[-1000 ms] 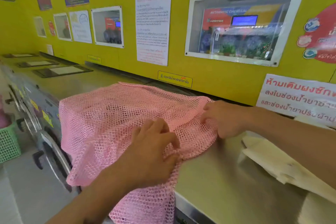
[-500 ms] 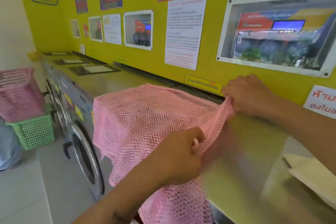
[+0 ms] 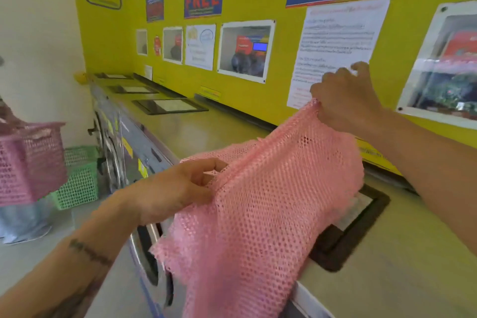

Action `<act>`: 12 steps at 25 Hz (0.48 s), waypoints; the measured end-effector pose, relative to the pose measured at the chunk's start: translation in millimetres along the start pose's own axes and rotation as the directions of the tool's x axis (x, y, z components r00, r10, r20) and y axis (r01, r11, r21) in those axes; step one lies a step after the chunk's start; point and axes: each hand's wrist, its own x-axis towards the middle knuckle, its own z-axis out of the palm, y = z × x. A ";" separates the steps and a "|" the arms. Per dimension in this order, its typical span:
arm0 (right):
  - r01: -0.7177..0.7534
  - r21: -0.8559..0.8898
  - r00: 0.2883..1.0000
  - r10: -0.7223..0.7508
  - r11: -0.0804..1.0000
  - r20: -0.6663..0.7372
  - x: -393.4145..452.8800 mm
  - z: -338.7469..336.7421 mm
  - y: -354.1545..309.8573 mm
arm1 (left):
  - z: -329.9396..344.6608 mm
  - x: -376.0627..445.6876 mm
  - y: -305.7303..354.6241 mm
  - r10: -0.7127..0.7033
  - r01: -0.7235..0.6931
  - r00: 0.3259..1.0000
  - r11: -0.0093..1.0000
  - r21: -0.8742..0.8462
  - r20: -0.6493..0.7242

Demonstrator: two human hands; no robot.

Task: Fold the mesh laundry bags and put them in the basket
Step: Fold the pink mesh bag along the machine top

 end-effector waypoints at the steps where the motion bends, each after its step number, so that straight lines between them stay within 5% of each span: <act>1: 0.002 -0.001 1.000 -0.002 1.000 0.028 14.1 6.5 -11.2 | -18.4 4.0 -6.2 -0.006 0.006 1.000 0.999 0.032 -0.022; 8: -0.067 -0.039 0.943 0.076 0.997 0.323 84.3 56.6 -69.3 | -96.6 53.2 -23.8 0.050 0.070 0.931 0.948 0.309 -0.362; 10: -0.136 0.022 0.909 0.116 0.990 0.400 90.2 70.2 -88.7 | -105.4 72.8 -33.1 0.127 0.228 0.839 0.801 0.554 -0.529; 12: -0.204 0.101 0.870 0.134 0.974 0.474 86.3 79.1 -112.1 | -96.6 88.7 -49.1 0.345 0.199 0.791 0.637 0.745 -0.506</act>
